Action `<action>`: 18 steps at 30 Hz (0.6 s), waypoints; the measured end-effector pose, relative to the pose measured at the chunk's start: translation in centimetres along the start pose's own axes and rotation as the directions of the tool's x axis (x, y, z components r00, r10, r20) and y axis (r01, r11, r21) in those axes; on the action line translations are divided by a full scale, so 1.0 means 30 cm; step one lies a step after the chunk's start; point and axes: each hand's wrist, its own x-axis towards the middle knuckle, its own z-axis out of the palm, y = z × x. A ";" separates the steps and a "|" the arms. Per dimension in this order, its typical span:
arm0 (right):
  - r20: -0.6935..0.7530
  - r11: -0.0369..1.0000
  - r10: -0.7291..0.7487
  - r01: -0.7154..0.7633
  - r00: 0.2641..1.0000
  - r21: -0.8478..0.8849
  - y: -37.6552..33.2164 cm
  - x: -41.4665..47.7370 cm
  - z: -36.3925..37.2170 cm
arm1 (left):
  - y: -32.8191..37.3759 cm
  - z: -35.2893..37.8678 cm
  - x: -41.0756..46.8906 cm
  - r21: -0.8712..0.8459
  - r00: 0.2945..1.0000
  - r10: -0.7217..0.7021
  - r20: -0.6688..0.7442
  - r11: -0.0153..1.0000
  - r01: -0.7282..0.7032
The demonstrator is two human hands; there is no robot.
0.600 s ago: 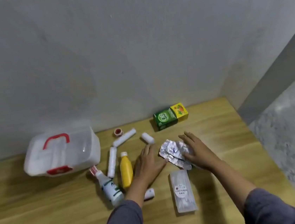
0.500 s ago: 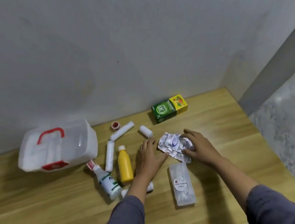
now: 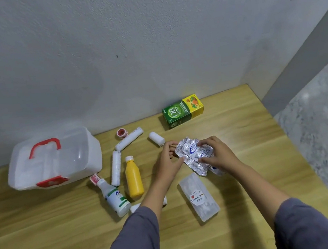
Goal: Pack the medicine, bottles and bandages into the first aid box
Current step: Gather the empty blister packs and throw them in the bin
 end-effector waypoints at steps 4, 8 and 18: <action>0.025 0.997 0.067 -0.069 0.997 0.047 0.127 -0.057 0.107 | -0.123 0.076 -0.045 -0.036 0.996 -0.060 0.064 0.997 0.063; 0.066 0.989 0.116 -0.122 0.991 0.081 0.214 -0.105 0.193 | -0.235 0.126 -0.069 -0.053 0.986 -0.132 0.098 0.989 0.137; 0.041 0.962 0.195 -0.199 0.980 0.185 0.289 -0.177 0.238 | -0.342 0.168 -0.091 -0.120 0.978 -0.179 0.102 0.974 0.191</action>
